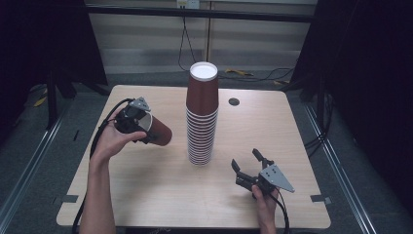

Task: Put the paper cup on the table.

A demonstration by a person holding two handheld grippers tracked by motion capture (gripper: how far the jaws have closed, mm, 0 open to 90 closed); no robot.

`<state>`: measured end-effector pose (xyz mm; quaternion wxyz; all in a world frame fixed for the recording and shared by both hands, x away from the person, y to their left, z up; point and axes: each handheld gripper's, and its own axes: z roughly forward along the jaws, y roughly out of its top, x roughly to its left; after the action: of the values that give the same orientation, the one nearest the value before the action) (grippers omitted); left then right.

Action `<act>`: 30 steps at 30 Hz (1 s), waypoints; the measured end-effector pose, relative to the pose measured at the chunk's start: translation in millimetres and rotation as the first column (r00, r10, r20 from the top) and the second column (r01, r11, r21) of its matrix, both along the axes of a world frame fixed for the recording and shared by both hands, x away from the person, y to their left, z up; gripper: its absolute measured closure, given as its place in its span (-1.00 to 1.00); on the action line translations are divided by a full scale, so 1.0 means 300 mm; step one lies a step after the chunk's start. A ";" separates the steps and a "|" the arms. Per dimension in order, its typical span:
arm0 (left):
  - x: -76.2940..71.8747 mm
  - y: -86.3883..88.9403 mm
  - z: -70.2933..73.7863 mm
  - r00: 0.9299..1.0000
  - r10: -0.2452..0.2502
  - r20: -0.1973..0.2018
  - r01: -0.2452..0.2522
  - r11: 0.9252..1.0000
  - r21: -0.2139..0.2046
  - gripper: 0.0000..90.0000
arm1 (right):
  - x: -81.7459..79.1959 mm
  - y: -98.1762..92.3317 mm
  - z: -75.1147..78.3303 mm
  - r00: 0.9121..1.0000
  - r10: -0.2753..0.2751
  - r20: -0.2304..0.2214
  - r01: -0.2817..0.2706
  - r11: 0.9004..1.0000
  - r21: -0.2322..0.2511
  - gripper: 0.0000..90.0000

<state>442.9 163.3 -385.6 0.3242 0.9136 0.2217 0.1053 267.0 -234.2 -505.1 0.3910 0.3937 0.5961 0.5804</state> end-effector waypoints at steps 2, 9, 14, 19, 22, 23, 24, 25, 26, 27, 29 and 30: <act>0.006 -0.008 0.006 1.000 -0.004 0.002 0.004 1.000 0.021 -0.91 | 0.000 0.000 0.000 1.000 0.000 0.000 0.000 1.000 0.000 -0.68; 0.029 -0.032 0.026 1.000 -0.011 -0.012 0.012 0.995 0.094 -0.91 | 0.000 0.000 0.000 1.000 0.002 0.000 -0.002 1.000 0.001 -0.68; 0.047 -0.042 0.026 0.999 -0.040 -0.029 0.043 0.989 0.141 -0.91 | 0.000 0.000 0.000 1.000 0.002 0.000 -0.002 1.000 0.001 -0.68; 0.062 -0.056 0.010 0.998 -0.029 -0.050 0.037 0.983 0.180 -0.92 | 0.000 0.000 0.000 1.000 0.003 0.000 -0.003 1.000 0.001 -0.68; 0.066 -0.067 0.001 0.997 -0.036 -0.066 0.048 0.979 0.199 -0.92 | 0.000 0.000 0.000 1.000 0.003 0.000 -0.003 1.000 0.001 -0.68; 0.069 -0.071 -0.001 0.997 -0.040 -0.063 0.053 0.978 0.204 -0.92 | 0.000 0.000 0.000 1.000 0.002 0.000 -0.002 1.000 0.001 -0.68; 0.069 -0.073 -0.002 0.997 -0.042 -0.070 0.056 0.975 0.215 -0.92 | 0.000 0.000 0.000 1.000 0.003 -0.001 -0.003 1.000 0.001 -0.68; 0.069 -0.079 -0.006 0.997 -0.036 -0.072 0.050 0.976 0.212 -0.92 | 0.000 0.000 0.000 1.000 0.002 0.000 -0.002 1.000 0.001 -0.68; 0.070 -0.083 -0.008 0.997 -0.041 -0.071 0.057 0.970 0.235 -0.93 | 0.000 0.000 0.000 1.000 0.003 -0.001 -0.003 1.000 0.001 -0.68; 0.070 -0.086 -0.010 0.997 -0.044 -0.066 0.059 0.967 0.249 -0.93 | 0.000 0.000 0.000 1.000 0.003 0.000 -0.003 1.000 0.001 -0.68; 0.069 -0.095 -0.017 0.997 -0.042 -0.065 0.057 0.963 0.262 -0.94 | 0.000 0.000 0.000 1.000 0.002 0.000 -0.002 1.000 0.001 -0.68; 0.072 -0.097 -0.020 0.997 -0.044 -0.066 0.061 0.962 0.267 -0.94 | 0.000 0.000 0.000 1.000 0.002 0.000 -0.002 1.000 0.001 -0.68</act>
<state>464.4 134.2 -391.7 0.1930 0.9574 0.1907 0.0985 267.0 -234.2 -505.1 0.3900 0.3933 0.5964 0.5809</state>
